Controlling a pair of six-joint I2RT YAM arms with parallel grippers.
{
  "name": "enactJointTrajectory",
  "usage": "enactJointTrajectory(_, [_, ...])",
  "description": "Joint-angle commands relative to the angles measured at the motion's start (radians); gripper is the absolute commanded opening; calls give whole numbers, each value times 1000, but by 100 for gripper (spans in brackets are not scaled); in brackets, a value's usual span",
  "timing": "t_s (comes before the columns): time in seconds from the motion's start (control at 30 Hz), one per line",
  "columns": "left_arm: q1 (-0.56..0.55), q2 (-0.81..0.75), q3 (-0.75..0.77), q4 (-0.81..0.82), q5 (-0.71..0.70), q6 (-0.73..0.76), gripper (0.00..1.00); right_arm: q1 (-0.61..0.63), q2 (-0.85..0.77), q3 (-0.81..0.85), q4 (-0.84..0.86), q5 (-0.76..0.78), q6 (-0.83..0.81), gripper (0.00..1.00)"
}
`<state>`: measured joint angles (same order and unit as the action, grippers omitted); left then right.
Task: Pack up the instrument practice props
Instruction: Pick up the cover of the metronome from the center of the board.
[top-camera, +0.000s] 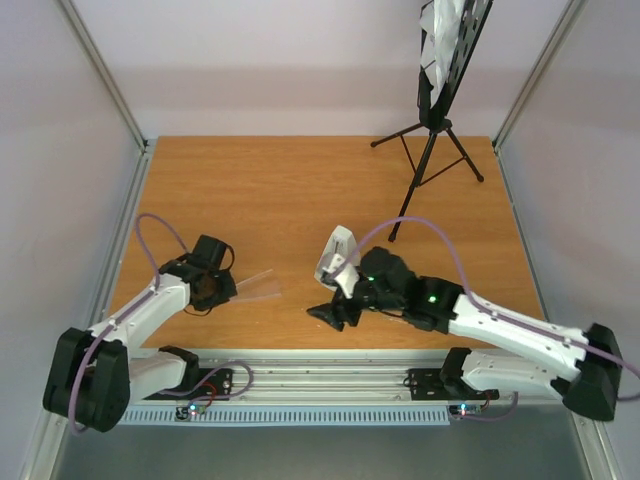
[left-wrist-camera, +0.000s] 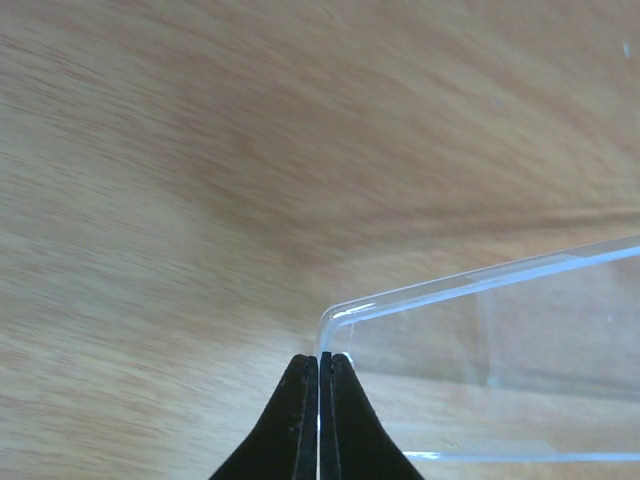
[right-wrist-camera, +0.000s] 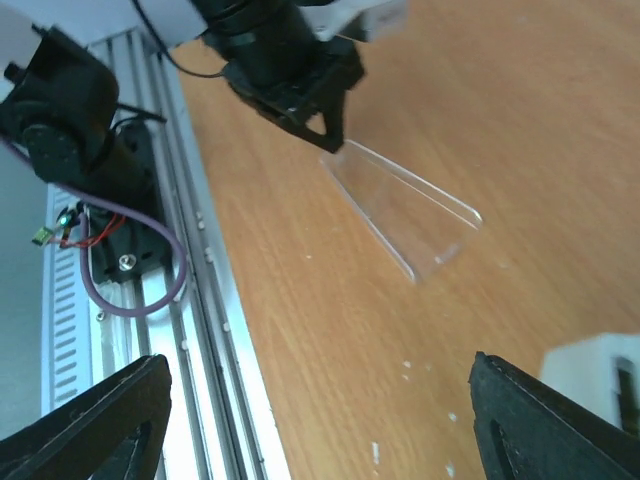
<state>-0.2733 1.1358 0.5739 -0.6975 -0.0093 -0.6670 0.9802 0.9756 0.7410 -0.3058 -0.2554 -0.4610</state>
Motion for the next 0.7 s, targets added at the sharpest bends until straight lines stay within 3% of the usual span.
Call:
enactJointTrajectory(0.0, [-77, 32, 11, 1, 48, 18, 0, 135, 168, 91, -20, 101, -48, 82])
enactJointTrajectory(0.27, [-152, -12, -9, -18, 107, 2, 0, 243, 462, 191, 10, 133, -24, 79])
enactJointTrajectory(0.67, [-226, -24, -9, -24, 146, 3, 0, 249, 709, 295, 2, 208, -37, 70])
